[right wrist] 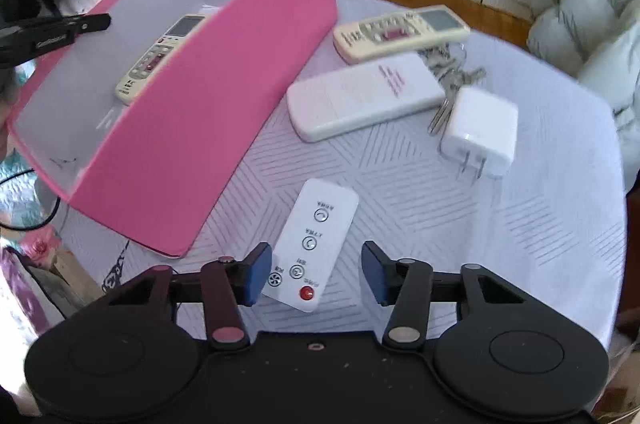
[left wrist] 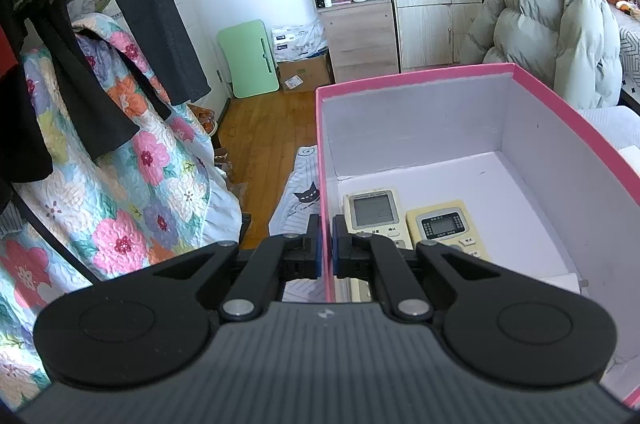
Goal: Organize rigid objects
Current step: 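Grasp the small white remote with a red button using the right gripper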
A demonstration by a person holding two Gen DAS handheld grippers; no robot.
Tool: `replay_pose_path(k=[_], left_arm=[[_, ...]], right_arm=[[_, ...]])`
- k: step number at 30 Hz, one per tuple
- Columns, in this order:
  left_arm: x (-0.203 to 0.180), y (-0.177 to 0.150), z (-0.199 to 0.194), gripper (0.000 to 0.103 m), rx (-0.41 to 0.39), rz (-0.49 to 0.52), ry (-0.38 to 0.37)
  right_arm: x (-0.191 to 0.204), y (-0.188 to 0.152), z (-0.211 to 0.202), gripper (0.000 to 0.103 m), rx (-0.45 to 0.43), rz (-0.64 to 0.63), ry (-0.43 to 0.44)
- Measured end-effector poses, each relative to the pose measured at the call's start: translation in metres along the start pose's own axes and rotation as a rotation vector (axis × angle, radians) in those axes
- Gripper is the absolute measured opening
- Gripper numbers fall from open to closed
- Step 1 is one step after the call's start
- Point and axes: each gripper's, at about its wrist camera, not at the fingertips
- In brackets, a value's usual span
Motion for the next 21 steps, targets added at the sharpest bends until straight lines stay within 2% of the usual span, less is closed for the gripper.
replay_pose_path(k=[2,8,9,13,18,21], left_arm=[[0.0,0.0,0.0,0.004,0.0,0.0,0.0],[-0.001,0.0,0.0,0.004,0.001,0.008,0.001],[0.0,-0.001,0.0,0.004,0.001,0.011,0.002],[0.001,-0.001,0.0,0.004,0.001,0.014,0.001],[0.0,0.001,0.0,0.004,-0.002,0.009,-0.001],[0.0,0.002,0.0,0.004,-0.003,0.005,-0.001]], right_arm=[[0.003,-0.001,0.004,0.054,0.002,0.005,0.01],[0.014,-0.006,0.019,0.056,-0.046,-0.097,-0.08],[0.017,-0.007,0.018,0.047,-0.069,-0.133,-0.079],[0.018,-0.008,0.014,0.046,-0.078,-0.205,-0.091],[0.012,-0.006,0.014,0.047,-0.071,-0.176,-0.078],[0.007,-0.004,0.018,0.055,-0.088,-0.149,-0.063]])
Point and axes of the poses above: each gripper's, at about its wrist camera, not at the fingertips, and z roughly the way its jaws point, x to its left, y to its top, and after that the axes turned 12 degrees about -x, right-handed
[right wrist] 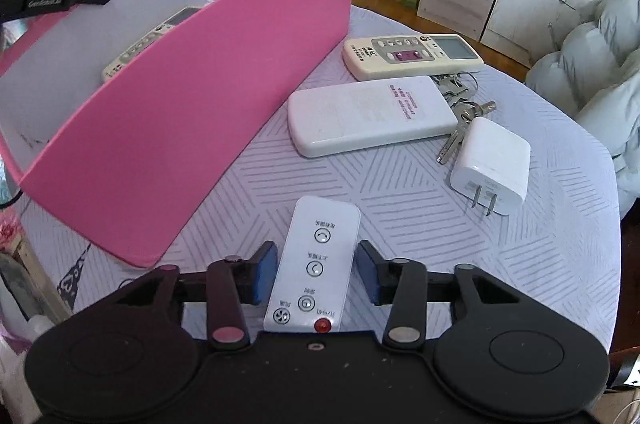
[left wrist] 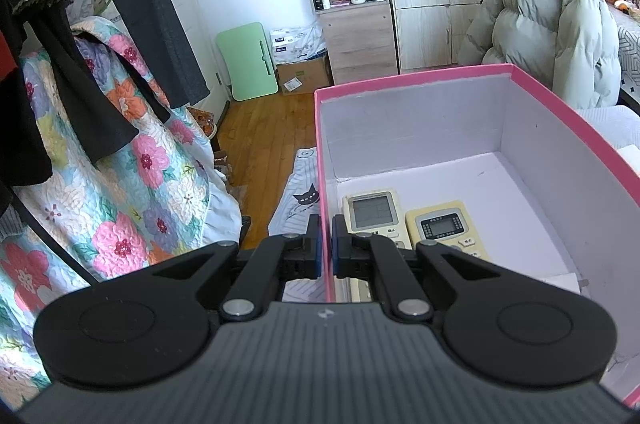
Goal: Organize rigid objects
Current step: 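Grasp the small white remote with a red button using the right gripper, then carry the small white remote into the pink box and release it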
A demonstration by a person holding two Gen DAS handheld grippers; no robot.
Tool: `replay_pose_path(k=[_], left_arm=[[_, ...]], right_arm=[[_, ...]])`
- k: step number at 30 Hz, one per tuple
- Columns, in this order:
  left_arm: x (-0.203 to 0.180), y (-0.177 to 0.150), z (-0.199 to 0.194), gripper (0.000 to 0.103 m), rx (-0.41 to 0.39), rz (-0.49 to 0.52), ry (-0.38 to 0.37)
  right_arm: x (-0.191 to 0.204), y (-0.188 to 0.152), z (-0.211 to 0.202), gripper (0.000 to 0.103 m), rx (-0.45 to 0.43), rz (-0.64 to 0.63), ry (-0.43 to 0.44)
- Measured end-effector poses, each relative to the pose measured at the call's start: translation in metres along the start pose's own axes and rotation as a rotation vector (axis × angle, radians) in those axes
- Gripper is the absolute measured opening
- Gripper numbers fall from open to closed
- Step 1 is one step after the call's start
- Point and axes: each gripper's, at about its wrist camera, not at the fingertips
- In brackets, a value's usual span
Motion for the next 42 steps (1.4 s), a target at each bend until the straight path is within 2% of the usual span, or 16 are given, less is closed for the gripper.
replay_pose_path(k=[2,5,10,16,21,24,26,29,31,34,37,42], left_arm=[[0.0,0.0,0.0,0.004,-0.001,-0.003,-0.001],[0.0,0.001,0.0,0.004,0.0,0.004,0.001],[0.002,0.0,0.0,0.004,-0.002,-0.004,-0.001],[0.0,0.0,0.0,0.004,-0.001,0.005,0.002],[0.0,0.0,0.0,0.004,0.0,0.013,0.005],[-0.003,0.0,0.0,0.004,0.001,0.024,0.01],[-0.006,0.0,0.0,0.004,0.001,0.035,0.01],[-0.005,0.0,0.0,0.004,-0.001,0.029,0.005],[-0.004,0.0,0.0,0.004,-0.001,0.031,0.005],[-0.003,-0.001,0.0,0.004,0.001,0.036,0.006],[0.0,-0.001,0.001,0.004,0.002,0.025,-0.002],[0.0,-0.002,0.001,0.004,0.004,0.024,0.005]], right_arm=[[-0.004,-0.003,0.004,0.056,-0.033,0.016,-0.002],[-0.005,-0.004,0.001,0.045,-0.057,0.026,-0.018],[0.002,-0.009,-0.01,0.045,-0.127,-0.027,-0.053],[0.006,-0.002,-0.044,0.045,-0.274,-0.059,-0.077],[0.013,0.019,-0.077,0.045,-0.38,-0.119,-0.071],[0.014,0.036,-0.09,0.045,-0.396,-0.172,-0.061],[0.016,0.051,-0.1,0.045,-0.41,-0.206,-0.019],[0.028,0.081,-0.109,0.045,-0.423,-0.307,0.043],[0.045,0.099,-0.112,0.045,-0.457,-0.426,0.036],[0.064,0.119,-0.104,0.045,-0.45,-0.545,0.099],[0.08,0.132,-0.076,0.045,-0.385,-0.636,0.172],[0.103,0.139,-0.008,0.045,-0.178,-0.799,0.241]])
Point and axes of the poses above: each gripper's, at about its wrist camera, not at the fingertips, and z roughly the way its jaws point, x to its left, y to its top, and after that the axes turned 12 degrees about -x, right-handed
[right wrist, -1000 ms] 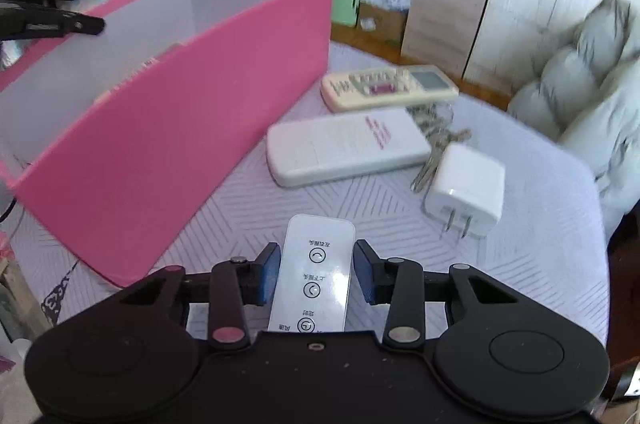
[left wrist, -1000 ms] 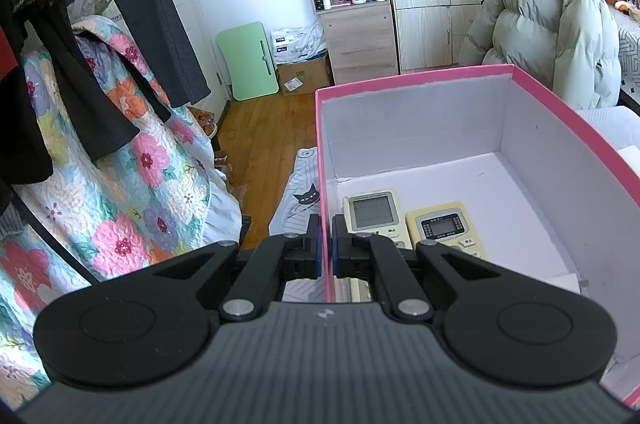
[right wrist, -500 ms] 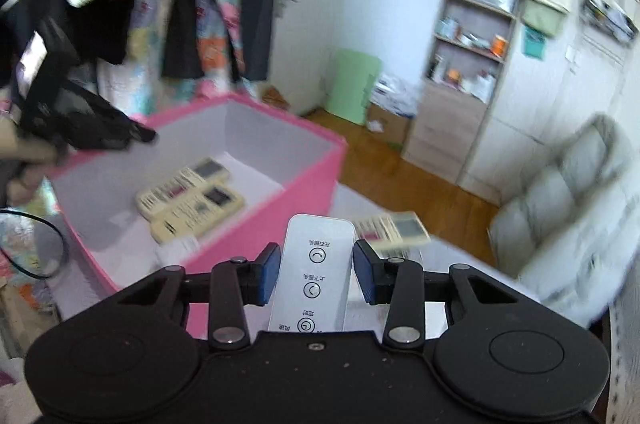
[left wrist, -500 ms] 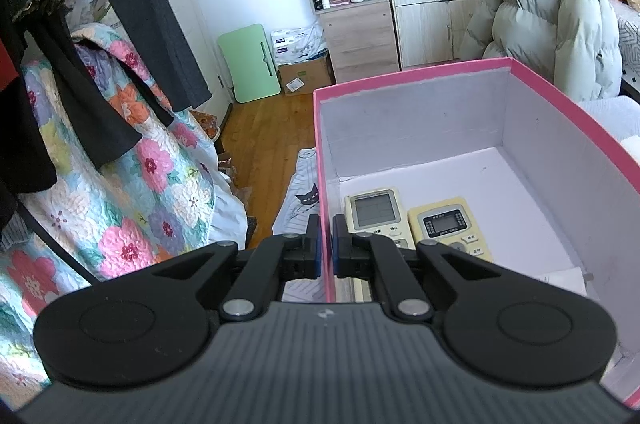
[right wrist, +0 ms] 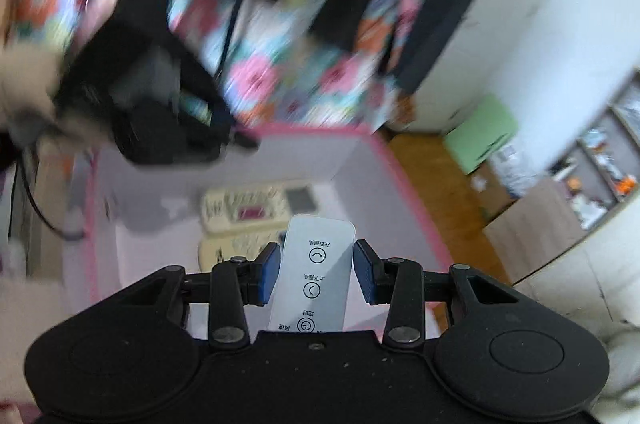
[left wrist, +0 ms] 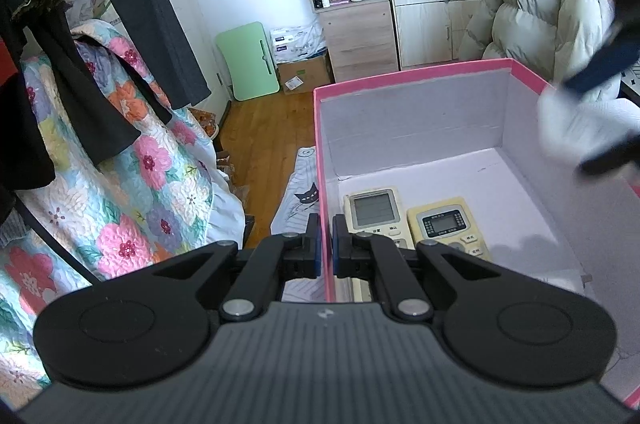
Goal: Organize rigid objects
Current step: 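Carry the small white remote into the pink box and release it, then grasp the white cube charger beside the keys with the right gripper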
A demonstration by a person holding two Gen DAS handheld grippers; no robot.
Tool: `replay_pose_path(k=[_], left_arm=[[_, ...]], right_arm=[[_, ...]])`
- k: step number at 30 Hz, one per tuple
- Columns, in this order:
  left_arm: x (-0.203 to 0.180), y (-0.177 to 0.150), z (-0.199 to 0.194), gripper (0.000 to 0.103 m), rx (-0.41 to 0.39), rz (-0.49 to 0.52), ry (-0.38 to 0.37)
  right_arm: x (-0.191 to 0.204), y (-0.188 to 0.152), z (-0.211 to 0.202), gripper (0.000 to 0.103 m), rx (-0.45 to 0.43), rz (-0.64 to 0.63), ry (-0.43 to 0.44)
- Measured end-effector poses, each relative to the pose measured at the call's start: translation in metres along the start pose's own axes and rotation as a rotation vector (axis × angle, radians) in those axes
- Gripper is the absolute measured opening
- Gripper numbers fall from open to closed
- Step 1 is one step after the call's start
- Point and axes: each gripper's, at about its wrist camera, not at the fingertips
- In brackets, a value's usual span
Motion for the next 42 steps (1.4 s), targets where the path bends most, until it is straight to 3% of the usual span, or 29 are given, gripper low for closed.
replay_pose_path(k=[8,11,14,19,21,26,31,34,37,42], left_arm=[[-0.003,0.0,0.0,0.004,-0.002,-0.002,-0.003],[-0.003,0.0,-0.001,0.004,-0.002,-0.007,-0.003],[-0.003,0.0,0.0,0.004,-0.002,-0.004,-0.003],[-0.003,0.0,0.0,0.004,-0.002,-0.005,-0.003],[-0.002,-0.001,0.0,0.004,-0.003,-0.011,-0.005],[-0.001,-0.001,0.0,0.004,-0.004,-0.011,-0.005],[0.004,-0.002,0.0,0.004,-0.007,-0.032,-0.022],[0.0,-0.002,-0.001,0.004,-0.006,-0.015,-0.011],[0.0,-0.002,-0.001,0.004,-0.005,-0.01,-0.007],[-0.003,-0.002,-0.002,0.004,-0.006,0.001,-0.008]], right_arm=[[0.002,-0.005,0.05,0.045,0.186,-0.106,0.162],[-0.001,-0.01,0.051,0.045,0.193,-0.07,0.215],[-0.009,-0.009,0.04,0.058,0.113,0.018,0.175],[-0.029,-0.01,-0.009,0.063,-0.046,0.185,-0.003],[-0.036,-0.014,-0.031,0.067,-0.051,0.237,-0.057],[-0.063,-0.039,-0.081,0.067,0.007,0.479,-0.105],[-0.092,-0.085,-0.101,0.066,0.101,0.776,-0.14],[-0.107,-0.124,-0.102,0.066,0.167,0.969,-0.193],[-0.117,-0.166,-0.09,0.066,0.223,1.139,-0.193],[-0.111,-0.209,-0.066,0.065,0.33,1.227,-0.246]])
Point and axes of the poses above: each gripper's, at about its wrist camera, not at the fingertips, and z roughly the way its jaws point, x to its left, y to its top, and after that the axes turned 12 degrees about -x, right-handed
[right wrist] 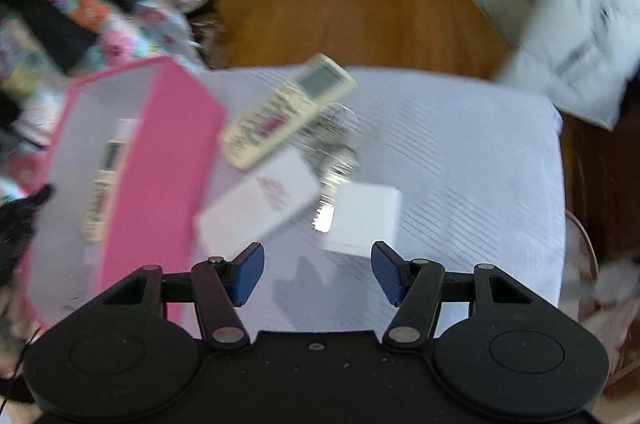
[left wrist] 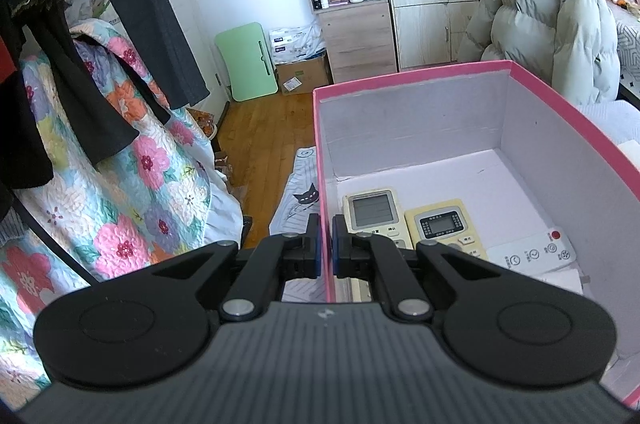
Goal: Organize rigid objects
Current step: 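Grasp the white cube charger beside the keys with the right gripper, then carry the white cube charger into the pink box and release it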
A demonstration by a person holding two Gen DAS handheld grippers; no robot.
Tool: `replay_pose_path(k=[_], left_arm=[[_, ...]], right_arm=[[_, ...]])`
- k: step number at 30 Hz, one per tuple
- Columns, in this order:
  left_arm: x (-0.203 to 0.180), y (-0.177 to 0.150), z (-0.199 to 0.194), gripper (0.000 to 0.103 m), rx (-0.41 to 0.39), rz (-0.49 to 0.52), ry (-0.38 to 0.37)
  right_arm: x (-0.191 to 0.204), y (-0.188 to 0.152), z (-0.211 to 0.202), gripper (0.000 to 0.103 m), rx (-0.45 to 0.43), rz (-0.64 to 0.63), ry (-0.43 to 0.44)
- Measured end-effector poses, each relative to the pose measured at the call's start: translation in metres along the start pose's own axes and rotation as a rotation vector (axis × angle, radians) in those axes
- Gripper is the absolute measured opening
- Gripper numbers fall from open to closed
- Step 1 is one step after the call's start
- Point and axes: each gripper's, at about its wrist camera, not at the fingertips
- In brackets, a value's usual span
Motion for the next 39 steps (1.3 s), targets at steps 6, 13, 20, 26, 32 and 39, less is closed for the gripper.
replay_pose_path(k=[6,13,20,26,32,39], left_arm=[[0.003,0.001,0.001,0.004,-0.002,0.0,0.002],[-0.004,0.0,-0.001,0.004,-0.006,0.05,0.011],[-0.009,0.002,-0.002,0.005,0.001,0.063,0.026],[-0.008,0.003,-0.001,0.005,-0.001,0.056,0.025],[-0.008,0.003,-0.001,0.005,-0.001,0.06,0.026],[-0.003,0.001,-0.002,0.004,-0.01,0.031,0.008]], right_arm=[[-0.002,-0.006,0.023,0.065,0.001,-0.005,-0.008],[-0.001,0.001,0.044,0.067,0.016,-0.045,-0.066],[0.012,0.004,0.066,0.071,0.01,-0.14,-0.124],[0.009,-0.007,0.053,0.063,-0.06,-0.157,-0.142],[0.003,-0.032,0.038,0.063,-0.056,-0.134,-0.121],[0.029,-0.042,-0.011,0.063,-0.116,-0.169,-0.062]])
Point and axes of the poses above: each gripper's, at about its wrist camera, not at the fingertips, and z roughly the way its jaws point, x to its left, y to its top, and after that the axes turned 12 degrees about -x, right-handed
